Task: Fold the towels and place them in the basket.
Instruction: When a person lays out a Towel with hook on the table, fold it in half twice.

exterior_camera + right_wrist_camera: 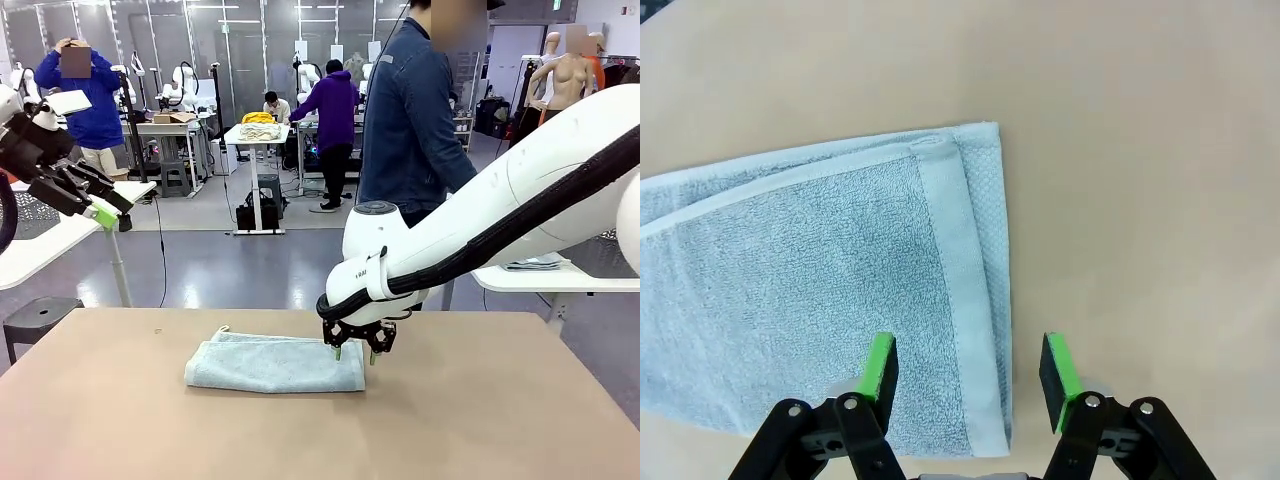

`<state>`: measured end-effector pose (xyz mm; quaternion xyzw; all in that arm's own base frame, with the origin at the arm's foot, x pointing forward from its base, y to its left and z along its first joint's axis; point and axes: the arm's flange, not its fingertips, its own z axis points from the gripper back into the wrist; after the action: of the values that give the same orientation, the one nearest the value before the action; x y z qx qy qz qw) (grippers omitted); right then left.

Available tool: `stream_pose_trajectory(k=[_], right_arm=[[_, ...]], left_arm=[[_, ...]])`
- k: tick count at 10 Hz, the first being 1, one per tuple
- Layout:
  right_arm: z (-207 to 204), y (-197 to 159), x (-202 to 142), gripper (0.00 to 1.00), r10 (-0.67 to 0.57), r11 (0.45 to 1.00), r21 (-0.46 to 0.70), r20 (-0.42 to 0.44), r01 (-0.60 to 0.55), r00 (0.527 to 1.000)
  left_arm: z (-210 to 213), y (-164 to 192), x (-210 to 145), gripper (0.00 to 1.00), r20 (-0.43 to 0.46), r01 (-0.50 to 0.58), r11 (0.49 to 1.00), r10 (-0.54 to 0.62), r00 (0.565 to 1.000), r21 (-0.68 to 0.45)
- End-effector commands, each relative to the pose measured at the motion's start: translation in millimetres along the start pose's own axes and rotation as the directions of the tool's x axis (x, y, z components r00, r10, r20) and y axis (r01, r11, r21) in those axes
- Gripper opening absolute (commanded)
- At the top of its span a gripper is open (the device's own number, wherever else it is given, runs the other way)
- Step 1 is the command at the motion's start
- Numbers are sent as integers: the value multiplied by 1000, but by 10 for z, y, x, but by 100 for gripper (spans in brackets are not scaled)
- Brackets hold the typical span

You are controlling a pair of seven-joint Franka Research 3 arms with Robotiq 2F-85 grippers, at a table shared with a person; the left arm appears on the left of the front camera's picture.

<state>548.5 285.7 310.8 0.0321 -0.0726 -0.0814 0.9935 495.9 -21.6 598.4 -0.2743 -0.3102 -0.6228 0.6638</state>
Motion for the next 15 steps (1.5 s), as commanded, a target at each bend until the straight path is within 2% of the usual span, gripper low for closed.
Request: stream_pose_trajectory(k=[1,2,3,4,10,11,12,15], right_arm=[[-49,35,67,73,49,999,-14,17,-49,999],[-55,19,62,73,73,997,-6,19,-73,997],[-52,13,78,53,75,997,-10,14,-75,997],[-65,5,88,60,77,997,-6,4,-77,997],[-140,16,125,60,82,996,-15,-13,-82,997],[-142,16,133,40,81,997,-12,-14,-81,997],[-147,19,134,52,79,997,-16,-13,-79,997],[-170,34,145,52,80,996,-25,-23,-81,997]], left_arm=[[-2,-33,0,78,4,4,1000,-4,1000,5],[-2,-33,0,78,4,4,1000,-4,1000,5],[-2,-33,0,78,4,4,1000,-4,1000,5],[-2,-33,0,78,4,4,1000,-4,1000,5],[-2,-33,0,78,4,4,1000,-4,1000,5],[-2,-33,0,78,4,4,1000,-4,1000,5],[-2,-33,0,78,4,4,1000,-4,1000,5],[-2,-33,0,78,4,4,1000,-4,1000,5]])
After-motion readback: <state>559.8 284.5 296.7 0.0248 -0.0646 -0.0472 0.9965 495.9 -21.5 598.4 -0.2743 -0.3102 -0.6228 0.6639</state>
